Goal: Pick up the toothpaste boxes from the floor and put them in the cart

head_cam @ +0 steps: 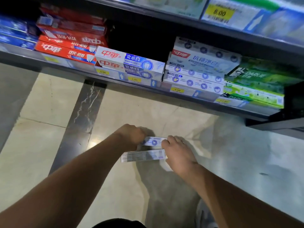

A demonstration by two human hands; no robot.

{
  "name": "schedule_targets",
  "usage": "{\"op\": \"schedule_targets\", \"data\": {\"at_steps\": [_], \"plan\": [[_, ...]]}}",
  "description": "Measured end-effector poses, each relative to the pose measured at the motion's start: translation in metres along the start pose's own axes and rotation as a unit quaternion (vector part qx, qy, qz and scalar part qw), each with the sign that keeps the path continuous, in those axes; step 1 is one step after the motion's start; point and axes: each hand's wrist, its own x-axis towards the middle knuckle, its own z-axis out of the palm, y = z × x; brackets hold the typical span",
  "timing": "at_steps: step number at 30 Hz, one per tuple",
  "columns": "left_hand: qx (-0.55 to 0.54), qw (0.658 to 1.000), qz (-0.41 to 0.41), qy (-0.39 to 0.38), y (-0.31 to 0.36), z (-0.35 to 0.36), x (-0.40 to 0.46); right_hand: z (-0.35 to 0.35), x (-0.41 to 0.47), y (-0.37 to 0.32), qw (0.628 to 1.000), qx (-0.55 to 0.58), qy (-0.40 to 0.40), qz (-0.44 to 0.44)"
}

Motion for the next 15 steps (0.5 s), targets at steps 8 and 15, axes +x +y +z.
{"op": "schedule_targets", "data": {"at_steps": [8,15], "plan": [[-0.144,0.959,-0.237,0.057,-0.053,-0.007,-0.023,0.005,0.01,-0.007,0.998,-0.033,-0.018,-0.053],[-0.141,0.94,-0.306,0.048,-0.09,-0.004,-0.081,-0.007,0.026,-0.035,0.994,-0.067,0.013,-0.083]]}}
